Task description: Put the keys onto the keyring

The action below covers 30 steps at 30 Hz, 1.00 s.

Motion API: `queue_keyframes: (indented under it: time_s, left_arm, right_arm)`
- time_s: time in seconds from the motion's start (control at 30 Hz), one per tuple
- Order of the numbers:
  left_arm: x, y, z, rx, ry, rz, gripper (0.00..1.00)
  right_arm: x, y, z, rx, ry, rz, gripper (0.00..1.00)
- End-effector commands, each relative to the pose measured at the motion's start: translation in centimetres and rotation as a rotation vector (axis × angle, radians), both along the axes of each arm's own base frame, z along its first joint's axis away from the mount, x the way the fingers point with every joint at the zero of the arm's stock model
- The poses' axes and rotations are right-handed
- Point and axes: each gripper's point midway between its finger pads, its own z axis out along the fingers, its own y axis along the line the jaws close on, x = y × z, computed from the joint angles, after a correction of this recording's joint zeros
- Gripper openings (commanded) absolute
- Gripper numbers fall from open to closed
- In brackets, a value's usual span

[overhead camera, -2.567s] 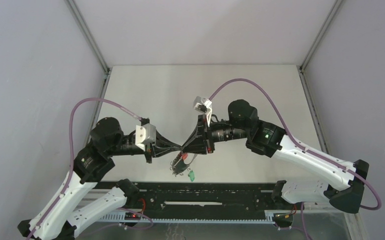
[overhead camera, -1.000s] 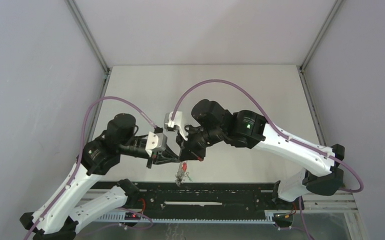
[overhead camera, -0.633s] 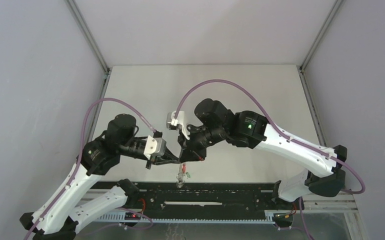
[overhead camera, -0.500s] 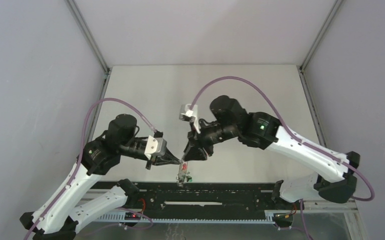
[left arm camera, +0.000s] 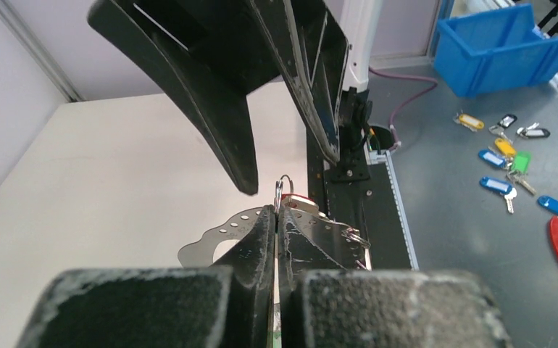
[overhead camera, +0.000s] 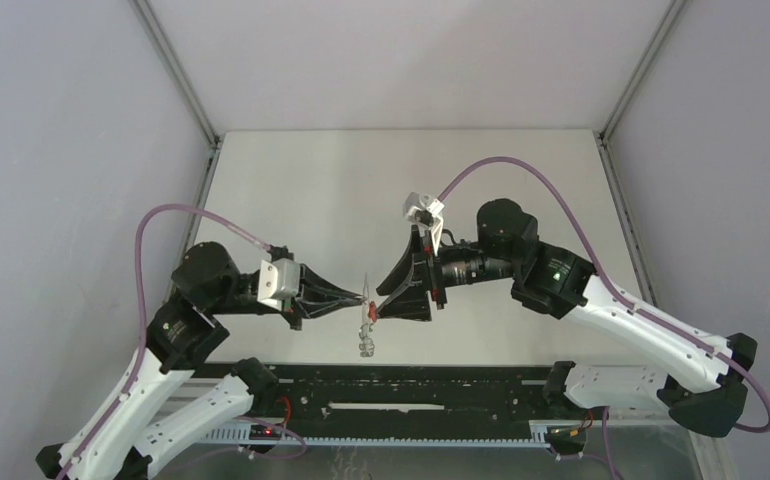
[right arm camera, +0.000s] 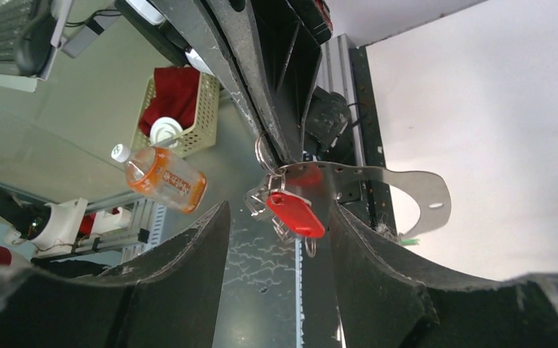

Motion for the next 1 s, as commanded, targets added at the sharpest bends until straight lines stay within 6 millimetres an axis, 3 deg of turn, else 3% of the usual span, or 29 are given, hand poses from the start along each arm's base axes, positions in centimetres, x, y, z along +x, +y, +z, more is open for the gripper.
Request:
queue_keyframes:
  time_s: [0.0, 0.17, 0.63, 0.97]
  left_arm:
    - [0.1, -0.3, 1.9, -0.075, 0.003, 0.009, 0.0]
    - [0.1, -0.3, 2.3, -0.093, -0.001, 0.016, 0.0]
    - [0.3, -0.1, 2.0, -0.09, -0.007, 0.032, 0.0]
    - [0.3, -0.1, 2.2, -0.091, -0.016, 0.032, 0.0]
  right_arm:
    - [-0.5, 0.1, 3.3, 0.146, 0.008, 0.029, 0.6]
    - [-0.8, 0.1, 3.6, 0.185, 0.04, 0.06, 0.52]
    - [-1.1, 0.2, 3.6, 0.194, 0.067, 0.097, 0.0]
    - [-0.8, 0.3, 2.2, 0.143, 0.098, 0.086, 0.0]
